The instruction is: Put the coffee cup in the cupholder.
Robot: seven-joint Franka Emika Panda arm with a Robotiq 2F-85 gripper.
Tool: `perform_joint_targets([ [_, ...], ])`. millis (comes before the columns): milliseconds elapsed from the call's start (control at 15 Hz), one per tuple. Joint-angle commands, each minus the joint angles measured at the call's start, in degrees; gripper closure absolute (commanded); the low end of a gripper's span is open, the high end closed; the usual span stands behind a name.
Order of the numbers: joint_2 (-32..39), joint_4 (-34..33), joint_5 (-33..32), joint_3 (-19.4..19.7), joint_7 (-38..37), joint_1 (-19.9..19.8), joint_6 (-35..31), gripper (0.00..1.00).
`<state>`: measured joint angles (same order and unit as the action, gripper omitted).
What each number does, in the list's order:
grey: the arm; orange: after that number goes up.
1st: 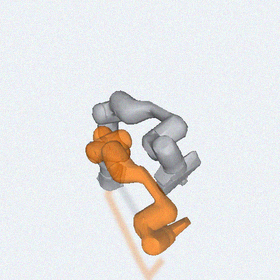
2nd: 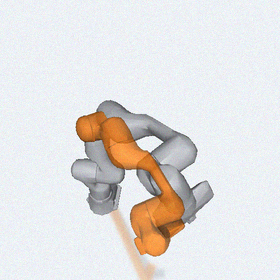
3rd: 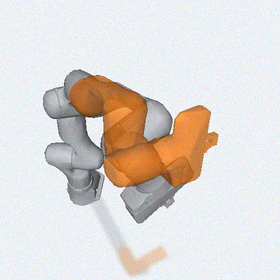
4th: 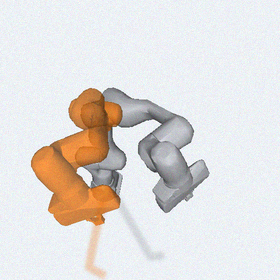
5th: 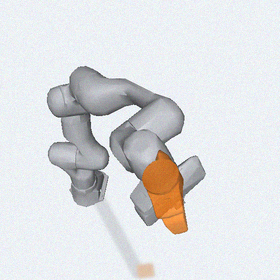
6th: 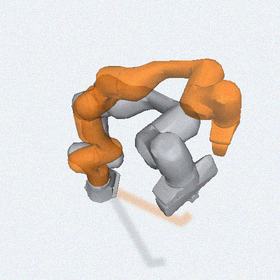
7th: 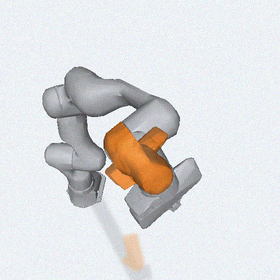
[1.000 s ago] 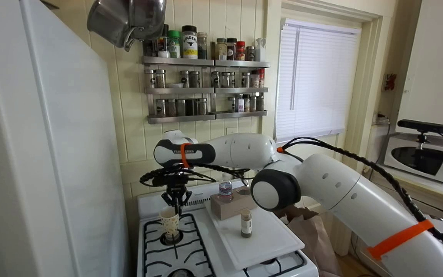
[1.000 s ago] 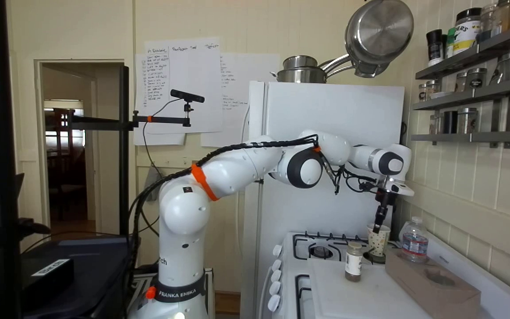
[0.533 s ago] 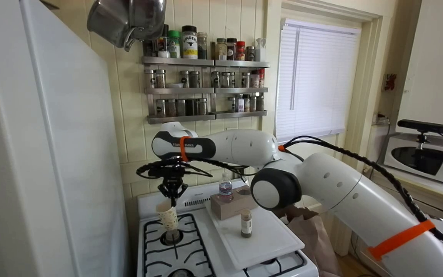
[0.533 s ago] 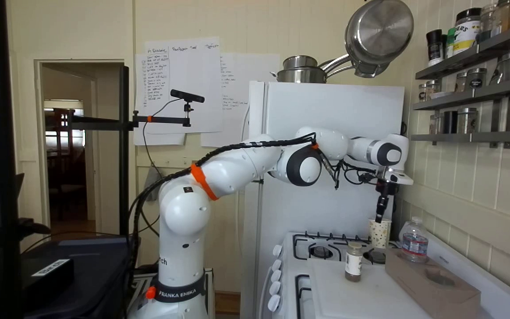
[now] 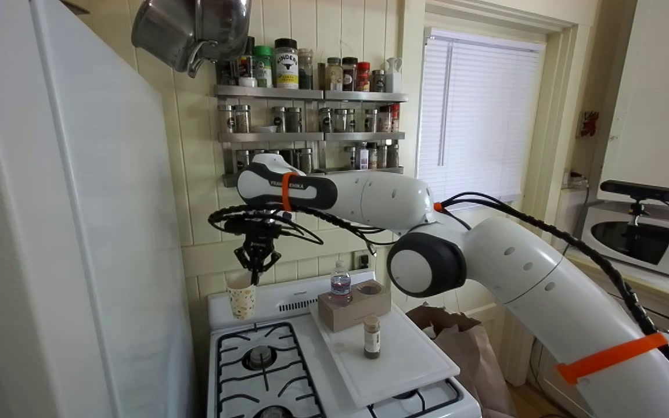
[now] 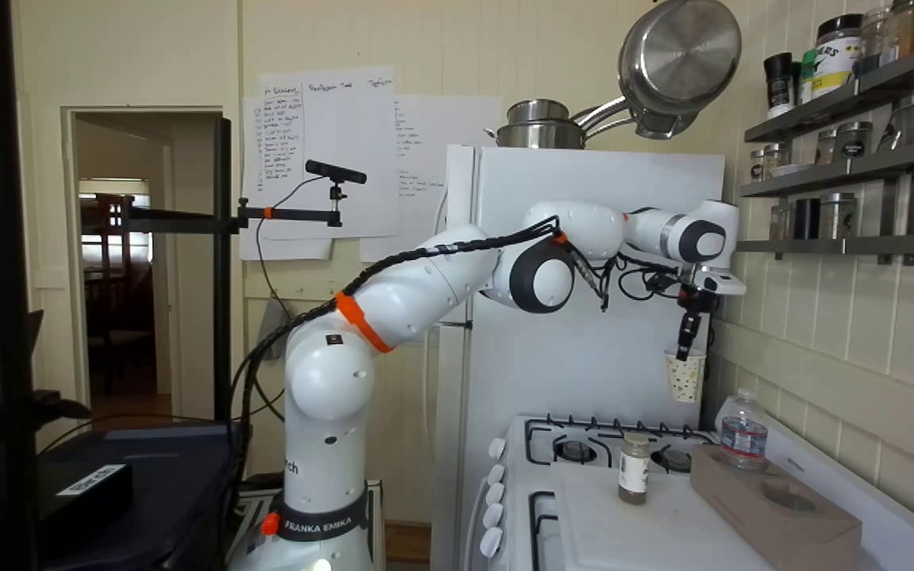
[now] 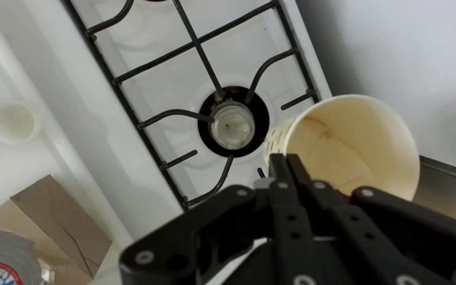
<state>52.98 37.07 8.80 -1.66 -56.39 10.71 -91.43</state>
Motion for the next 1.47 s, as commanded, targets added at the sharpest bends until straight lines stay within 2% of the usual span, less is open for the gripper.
perform_joint_targets([
  [0, -6.6, 9.5, 2.9, -1.4, 2.4, -2.5, -2.6, 0.99],
  [267, -12.6, 19.1, 0.3, -1.9, 15.2, -2.6, -1.7, 0.99],
  [467, -16.7, 26.4, -1.5, -1.3, 20.8, -2.0, -5.2, 0.99],
  [733, -22.8, 36.0, 1.7, -1.7, 21.0, -3.2, -14.3, 0.99],
  [933, -27.9, 43.2, 3.3, -1.6, 19.9, -3.4, -18.0, 0.99],
  [1000, -29.7, 45.3, 3.5, -1.2, 20.5, -3.1, -17.3, 0.99],
  [1067, -23.5, 36.2, 2.0, -0.8, 20.0, -2.6, -14.8, 0.97],
  [1400, -28.0, 41.9, 2.1, -0.9, 20.0, -2.7, -15.0, 0.99],
])
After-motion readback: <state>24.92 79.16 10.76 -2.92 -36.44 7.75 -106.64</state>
